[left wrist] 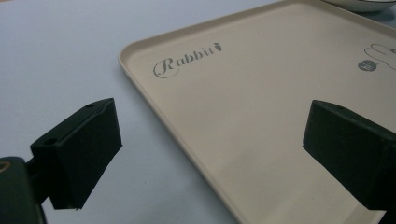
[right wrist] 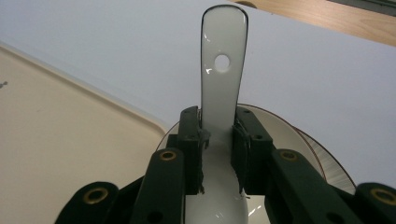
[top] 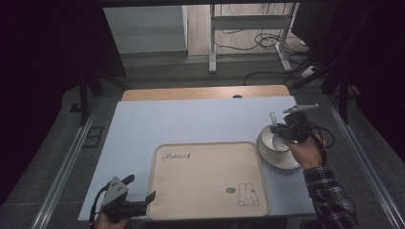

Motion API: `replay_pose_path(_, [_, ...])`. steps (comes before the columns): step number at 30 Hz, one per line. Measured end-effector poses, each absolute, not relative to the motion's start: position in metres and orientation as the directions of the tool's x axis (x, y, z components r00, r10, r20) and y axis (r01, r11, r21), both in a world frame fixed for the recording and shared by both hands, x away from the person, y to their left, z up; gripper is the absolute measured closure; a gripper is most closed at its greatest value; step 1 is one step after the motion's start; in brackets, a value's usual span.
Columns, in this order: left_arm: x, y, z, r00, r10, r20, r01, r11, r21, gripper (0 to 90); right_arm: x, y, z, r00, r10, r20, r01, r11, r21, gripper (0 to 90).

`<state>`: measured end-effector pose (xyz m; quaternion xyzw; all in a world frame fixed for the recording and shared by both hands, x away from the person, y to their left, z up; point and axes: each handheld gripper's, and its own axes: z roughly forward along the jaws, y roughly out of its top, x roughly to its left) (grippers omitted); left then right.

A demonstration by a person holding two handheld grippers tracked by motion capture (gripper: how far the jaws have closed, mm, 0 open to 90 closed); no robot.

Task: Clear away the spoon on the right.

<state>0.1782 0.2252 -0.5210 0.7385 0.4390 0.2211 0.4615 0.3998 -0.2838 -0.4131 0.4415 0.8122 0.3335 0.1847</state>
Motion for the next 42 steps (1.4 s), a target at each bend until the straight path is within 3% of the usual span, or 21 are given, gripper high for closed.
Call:
replay_pose_path(23, [0.178, 0.224, -0.521, 0.518, 0.852, -0.07, 0.443, -0.198, 0.874, 4.1, 0.37, -0.284, -0.371, -0.619, 0.784, 0.055, 0.579, 0.408, 0.706, 74.8])
replay_pose_path(42, [0.178, 0.223, -0.521, 0.523, 0.851, -0.055, 0.442, -0.216, 0.871, 4.2, 0.332, -0.261, -0.379, -0.711, 0.697, 0.093, 0.566, 0.489, 0.664, 74.9])
